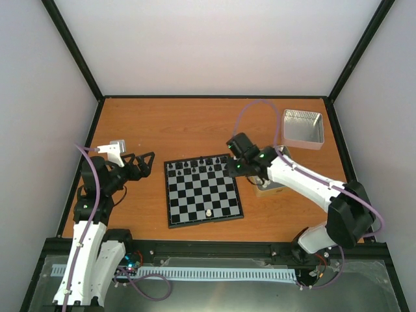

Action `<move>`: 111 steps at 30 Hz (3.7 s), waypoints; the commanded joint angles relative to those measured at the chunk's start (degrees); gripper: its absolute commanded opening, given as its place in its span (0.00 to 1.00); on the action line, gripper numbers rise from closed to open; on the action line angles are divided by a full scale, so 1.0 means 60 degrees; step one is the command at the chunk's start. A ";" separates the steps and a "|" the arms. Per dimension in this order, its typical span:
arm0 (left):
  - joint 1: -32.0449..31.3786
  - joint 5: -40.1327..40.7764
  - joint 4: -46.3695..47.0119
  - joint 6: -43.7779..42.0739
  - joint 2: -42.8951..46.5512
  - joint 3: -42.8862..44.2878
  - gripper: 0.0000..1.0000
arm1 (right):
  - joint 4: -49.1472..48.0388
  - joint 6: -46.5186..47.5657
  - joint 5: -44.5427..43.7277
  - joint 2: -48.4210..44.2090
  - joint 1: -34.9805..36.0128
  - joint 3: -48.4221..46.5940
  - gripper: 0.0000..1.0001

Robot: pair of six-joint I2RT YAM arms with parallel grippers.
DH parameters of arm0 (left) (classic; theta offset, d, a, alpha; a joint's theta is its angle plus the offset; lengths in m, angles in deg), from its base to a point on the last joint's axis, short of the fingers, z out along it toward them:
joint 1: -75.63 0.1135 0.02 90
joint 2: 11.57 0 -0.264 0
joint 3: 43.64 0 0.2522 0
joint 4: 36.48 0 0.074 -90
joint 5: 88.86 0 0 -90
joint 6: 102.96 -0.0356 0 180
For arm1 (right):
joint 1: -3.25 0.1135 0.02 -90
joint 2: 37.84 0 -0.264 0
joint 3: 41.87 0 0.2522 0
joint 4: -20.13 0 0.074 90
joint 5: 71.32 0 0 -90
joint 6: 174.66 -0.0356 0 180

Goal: Set up the chess pieces on the board
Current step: Place the chess piece on the chessboard, then pick up the chess piece from the storage box.

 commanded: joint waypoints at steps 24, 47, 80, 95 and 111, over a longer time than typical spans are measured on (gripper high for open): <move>-0.0038 -0.0236 0.0255 -0.0174 0.0048 0.0017 1.00 | 0.0832 0.0573 -0.0280 0.2978 0.5372 -0.1553 0.06; -0.0038 -0.0172 0.0242 -0.0180 -0.0006 0.0017 1.00 | 0.1050 0.0734 -0.0397 0.3334 0.5591 -0.1861 0.22; -0.0038 -0.0384 0.0341 -0.0287 0.0083 -0.0001 1.00 | -0.0675 -0.0132 -0.0811 -0.1060 -0.3762 0.1297 0.44; -0.0038 -0.0389 0.0433 -0.0275 0.0315 -0.0090 1.00 | -0.0766 0.0756 0.0096 0.1244 -0.4119 0.0735 0.36; -0.0034 -0.0395 0.0431 -0.0255 0.0134 -0.0080 1.00 | -0.0705 0.1406 -0.0267 0.2808 -0.4161 0.0013 0.27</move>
